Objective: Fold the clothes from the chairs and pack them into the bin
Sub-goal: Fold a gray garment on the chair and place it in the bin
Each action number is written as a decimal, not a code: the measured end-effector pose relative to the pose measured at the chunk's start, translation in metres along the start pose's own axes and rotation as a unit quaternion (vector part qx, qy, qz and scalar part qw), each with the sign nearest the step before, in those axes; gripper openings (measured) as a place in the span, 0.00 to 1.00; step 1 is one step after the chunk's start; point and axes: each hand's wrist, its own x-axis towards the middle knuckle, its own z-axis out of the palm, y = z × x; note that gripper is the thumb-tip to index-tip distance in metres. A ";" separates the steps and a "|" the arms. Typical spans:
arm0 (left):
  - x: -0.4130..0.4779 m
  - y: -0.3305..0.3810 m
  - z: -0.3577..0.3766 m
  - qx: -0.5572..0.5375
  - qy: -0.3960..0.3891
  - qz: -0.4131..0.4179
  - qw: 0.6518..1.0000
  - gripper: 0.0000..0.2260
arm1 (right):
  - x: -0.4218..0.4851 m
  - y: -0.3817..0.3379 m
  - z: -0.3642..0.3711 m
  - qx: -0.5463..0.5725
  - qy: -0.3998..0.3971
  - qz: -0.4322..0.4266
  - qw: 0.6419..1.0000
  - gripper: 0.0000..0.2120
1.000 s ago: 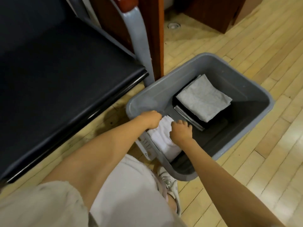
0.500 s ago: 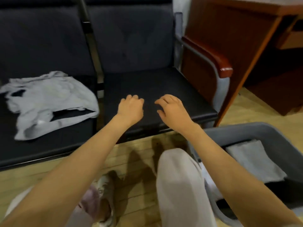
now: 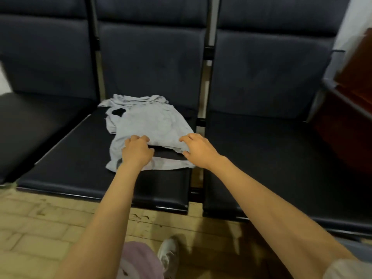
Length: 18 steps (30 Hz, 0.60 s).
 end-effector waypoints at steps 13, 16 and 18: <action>0.008 -0.070 0.029 0.006 0.037 -0.146 0.989 0.18 | 0.099 -0.013 0.055 -0.060 0.025 0.064 0.996 0.14; 0.007 -0.068 0.025 -0.066 0.081 -0.132 0.986 0.16 | 0.100 -0.011 0.053 -0.070 0.058 0.046 0.995 0.12; 0.006 -0.065 0.019 -0.135 0.126 -0.128 0.974 0.14 | 0.099 -0.014 0.049 -0.029 0.111 0.029 0.993 0.10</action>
